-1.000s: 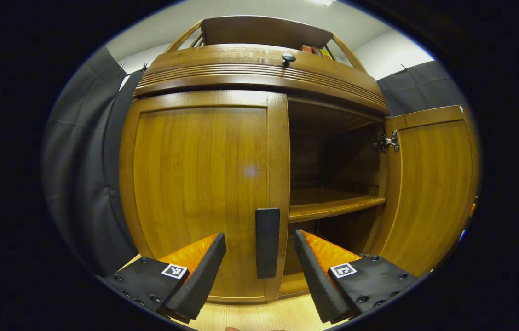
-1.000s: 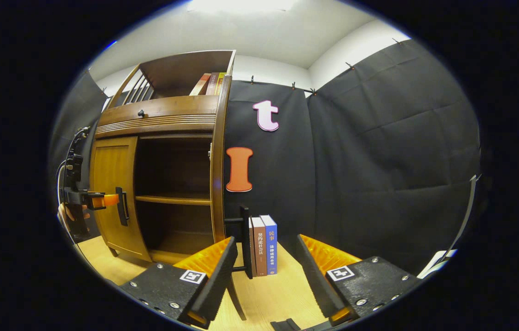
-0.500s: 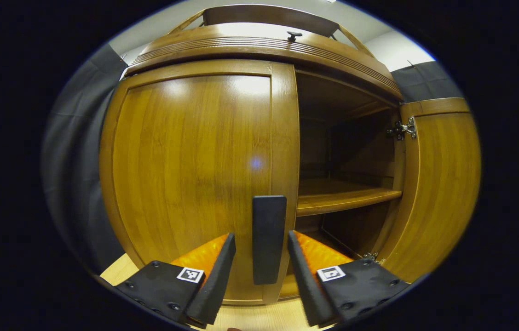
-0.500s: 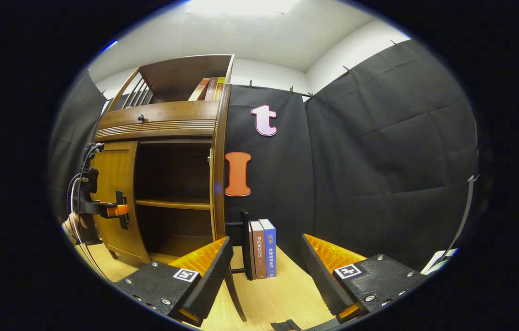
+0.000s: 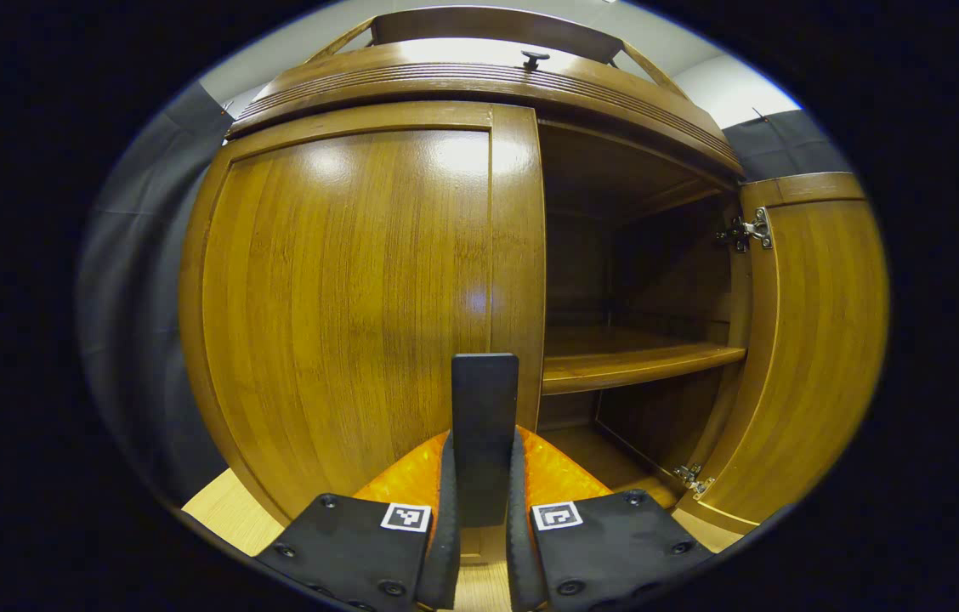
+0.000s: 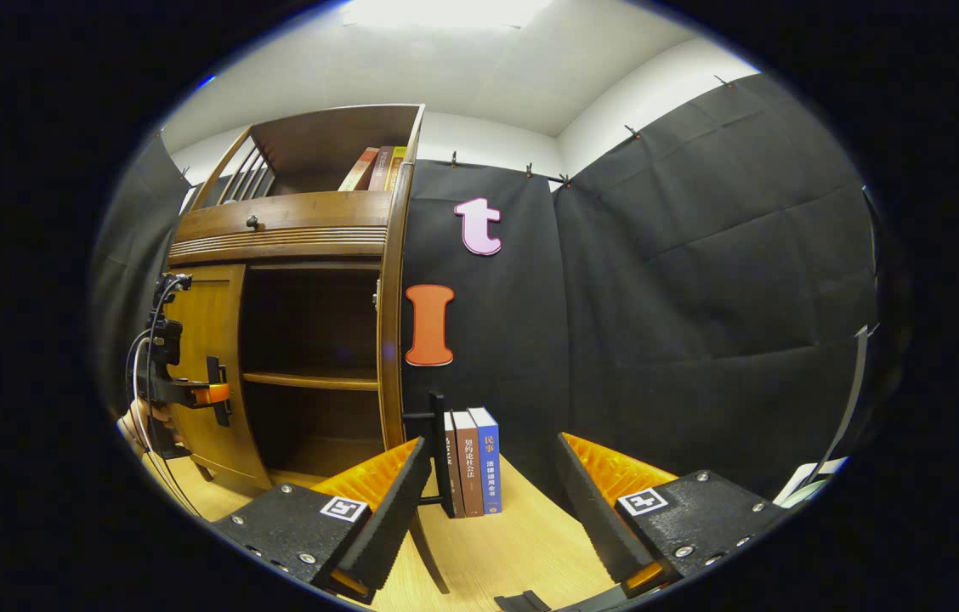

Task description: Open the right door of the double-door shoe cabinet with the right hand, and open the left door with the left hand.

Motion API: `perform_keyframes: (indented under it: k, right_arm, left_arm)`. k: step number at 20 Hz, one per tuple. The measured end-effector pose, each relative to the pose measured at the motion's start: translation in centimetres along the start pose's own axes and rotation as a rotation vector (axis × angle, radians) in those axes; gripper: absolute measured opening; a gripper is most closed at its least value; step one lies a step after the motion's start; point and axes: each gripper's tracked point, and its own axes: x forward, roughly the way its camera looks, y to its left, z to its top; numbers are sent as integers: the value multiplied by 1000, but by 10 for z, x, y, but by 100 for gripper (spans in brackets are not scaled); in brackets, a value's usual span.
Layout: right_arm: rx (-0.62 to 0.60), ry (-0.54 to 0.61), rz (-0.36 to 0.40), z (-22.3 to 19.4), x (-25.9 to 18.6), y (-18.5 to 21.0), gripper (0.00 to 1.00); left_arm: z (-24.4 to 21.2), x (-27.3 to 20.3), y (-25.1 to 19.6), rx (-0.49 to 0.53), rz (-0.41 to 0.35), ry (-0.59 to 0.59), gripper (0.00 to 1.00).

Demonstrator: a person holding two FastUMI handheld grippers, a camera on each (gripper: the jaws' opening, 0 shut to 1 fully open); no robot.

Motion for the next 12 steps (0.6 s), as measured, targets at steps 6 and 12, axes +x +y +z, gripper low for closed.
perform_keyframes:
  k: [6, 12]
  right_arm:
    - [-5, 20, 22, 0, -11, 17, 91]
    - [-18, 4, 39, 13, -23, 39, 92]
  left_arm:
    - [-2, -24, -3, -26, -82, 7, 27]
    - [-3, -55, -1, -19, -135, 14, 27]
